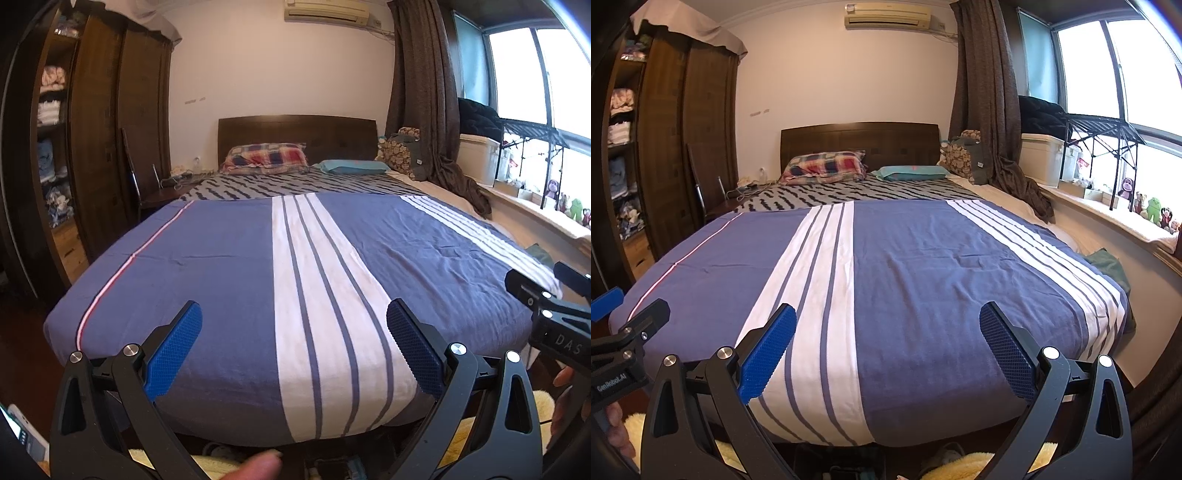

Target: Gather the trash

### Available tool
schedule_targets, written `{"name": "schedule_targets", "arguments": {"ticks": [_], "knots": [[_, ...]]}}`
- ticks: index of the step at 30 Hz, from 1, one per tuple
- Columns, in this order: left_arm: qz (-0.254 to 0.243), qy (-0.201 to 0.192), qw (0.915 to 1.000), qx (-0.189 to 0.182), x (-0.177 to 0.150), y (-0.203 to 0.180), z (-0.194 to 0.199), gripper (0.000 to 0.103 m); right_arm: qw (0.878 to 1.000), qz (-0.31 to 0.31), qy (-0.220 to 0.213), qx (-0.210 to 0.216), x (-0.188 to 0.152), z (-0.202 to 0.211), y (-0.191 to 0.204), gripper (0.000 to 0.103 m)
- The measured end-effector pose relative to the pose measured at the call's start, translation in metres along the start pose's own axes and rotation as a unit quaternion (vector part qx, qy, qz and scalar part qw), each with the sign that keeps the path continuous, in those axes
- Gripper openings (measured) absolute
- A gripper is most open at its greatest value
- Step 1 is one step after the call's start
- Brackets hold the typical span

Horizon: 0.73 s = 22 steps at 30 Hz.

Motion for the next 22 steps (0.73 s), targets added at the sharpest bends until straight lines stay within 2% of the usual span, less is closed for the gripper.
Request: {"name": "schedule_targets", "arguments": {"ticks": [16,22], "knots": [[0.018,0.006,0.9998,-0.008,-0.0025,0.0057,-0.0037,0.095,1.0,0.001,0.002,-0.001,-0.0003,-0.0017,0.0008,0.1],[0.018,0.013,0.9997,0.013,-0.0028,0.0087,-0.0053,0.095,1.0,0.002,0.002,-0.001,-0.0011,-0.0017,0.0012,0.1]]}}
Point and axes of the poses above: each gripper's, at about its wrist camera, not at the fingertips, and z roughly against the way its jaws point, y to its left, x to its top, the point moved 3 cm from there along -z, roughly the way its jaws point, and after that the axes turned 13 degrees about -z, right-handed, at the moved point
